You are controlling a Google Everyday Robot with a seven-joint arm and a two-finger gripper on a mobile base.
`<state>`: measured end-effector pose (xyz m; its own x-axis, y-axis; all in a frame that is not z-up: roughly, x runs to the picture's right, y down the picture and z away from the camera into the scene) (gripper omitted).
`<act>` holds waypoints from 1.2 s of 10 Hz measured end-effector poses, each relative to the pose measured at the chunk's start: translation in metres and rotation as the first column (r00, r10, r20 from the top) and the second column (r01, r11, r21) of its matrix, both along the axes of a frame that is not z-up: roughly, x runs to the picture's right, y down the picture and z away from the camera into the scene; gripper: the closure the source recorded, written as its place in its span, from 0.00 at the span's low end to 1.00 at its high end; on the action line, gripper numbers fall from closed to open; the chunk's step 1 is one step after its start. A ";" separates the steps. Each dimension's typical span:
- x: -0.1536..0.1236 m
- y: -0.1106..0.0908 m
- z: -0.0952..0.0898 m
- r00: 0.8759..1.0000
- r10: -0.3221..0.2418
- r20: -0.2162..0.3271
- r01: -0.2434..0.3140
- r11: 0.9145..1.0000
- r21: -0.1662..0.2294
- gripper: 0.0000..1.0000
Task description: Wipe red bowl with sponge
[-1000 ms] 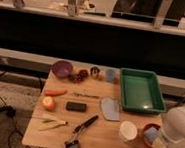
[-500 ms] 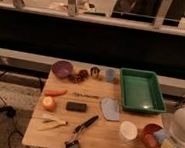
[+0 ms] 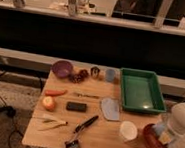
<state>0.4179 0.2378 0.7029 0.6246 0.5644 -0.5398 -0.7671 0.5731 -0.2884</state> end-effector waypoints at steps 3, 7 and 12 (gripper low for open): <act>-0.006 -0.007 0.011 1.000 -0.015 0.026 0.014 1.000 0.025 0.99; -0.014 0.001 -0.006 0.999 0.003 0.035 -0.004 0.999 0.034 0.99; -0.035 0.010 -0.016 0.998 0.005 0.070 -0.008 0.999 0.041 0.99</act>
<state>0.3828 0.2481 0.6866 0.6562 0.5895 -0.4710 -0.7496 0.5809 -0.3172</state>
